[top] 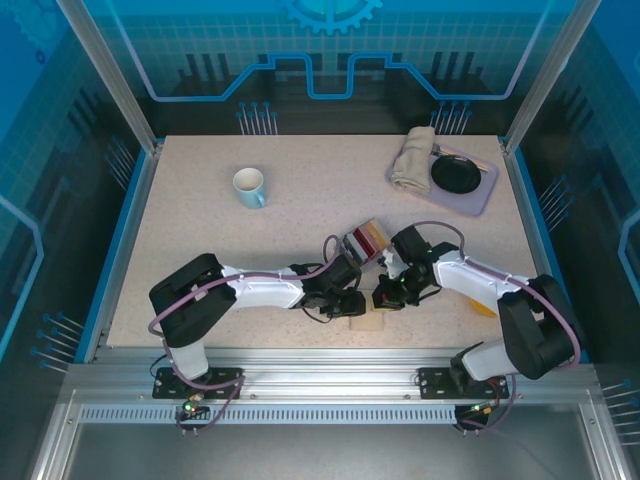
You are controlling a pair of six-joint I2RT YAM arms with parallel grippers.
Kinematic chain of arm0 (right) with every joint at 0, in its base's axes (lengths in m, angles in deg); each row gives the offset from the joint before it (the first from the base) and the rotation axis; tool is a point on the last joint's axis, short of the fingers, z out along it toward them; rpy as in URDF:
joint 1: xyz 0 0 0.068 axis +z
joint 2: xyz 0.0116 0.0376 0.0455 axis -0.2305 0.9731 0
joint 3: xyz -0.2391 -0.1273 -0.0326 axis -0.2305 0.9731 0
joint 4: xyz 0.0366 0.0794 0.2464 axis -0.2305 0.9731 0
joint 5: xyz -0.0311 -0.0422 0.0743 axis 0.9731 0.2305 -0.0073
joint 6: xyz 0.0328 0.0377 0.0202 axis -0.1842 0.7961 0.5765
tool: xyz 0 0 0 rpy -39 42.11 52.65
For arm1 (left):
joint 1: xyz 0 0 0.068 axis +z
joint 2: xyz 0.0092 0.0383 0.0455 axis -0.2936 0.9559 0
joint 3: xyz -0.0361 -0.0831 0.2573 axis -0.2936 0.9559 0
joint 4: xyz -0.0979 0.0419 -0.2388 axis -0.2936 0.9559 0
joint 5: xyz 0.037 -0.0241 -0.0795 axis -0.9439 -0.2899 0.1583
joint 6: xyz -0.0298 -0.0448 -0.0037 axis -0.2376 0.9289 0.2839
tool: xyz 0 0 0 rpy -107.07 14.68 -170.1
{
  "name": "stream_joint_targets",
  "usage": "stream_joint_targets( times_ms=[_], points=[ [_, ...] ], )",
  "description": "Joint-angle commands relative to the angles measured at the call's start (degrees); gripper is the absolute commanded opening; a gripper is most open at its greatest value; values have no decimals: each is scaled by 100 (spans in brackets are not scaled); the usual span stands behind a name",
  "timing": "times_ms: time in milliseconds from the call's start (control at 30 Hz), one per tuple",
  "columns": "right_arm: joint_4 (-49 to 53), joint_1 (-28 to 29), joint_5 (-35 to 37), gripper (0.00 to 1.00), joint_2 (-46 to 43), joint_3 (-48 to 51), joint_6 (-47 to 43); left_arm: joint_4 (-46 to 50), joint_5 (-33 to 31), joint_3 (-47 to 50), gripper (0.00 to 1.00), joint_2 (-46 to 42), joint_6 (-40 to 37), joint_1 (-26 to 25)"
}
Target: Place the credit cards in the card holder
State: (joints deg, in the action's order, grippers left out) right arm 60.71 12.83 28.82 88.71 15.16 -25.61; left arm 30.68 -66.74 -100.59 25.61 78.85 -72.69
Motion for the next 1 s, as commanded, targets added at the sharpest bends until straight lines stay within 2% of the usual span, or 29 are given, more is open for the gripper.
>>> stream_joint_targets(
  times_ms=[0,700,967],
  points=[
    [39,107,-43,0,156,-158,-70,-203,97,37,36,156,87,-16],
    [259,218,523,0,779,-314,-5,-237,95,70,36,117,100,-15],
    [298,248,843,0,888,-11,96,-250,75,107,35,105,130,-13]
  ],
)
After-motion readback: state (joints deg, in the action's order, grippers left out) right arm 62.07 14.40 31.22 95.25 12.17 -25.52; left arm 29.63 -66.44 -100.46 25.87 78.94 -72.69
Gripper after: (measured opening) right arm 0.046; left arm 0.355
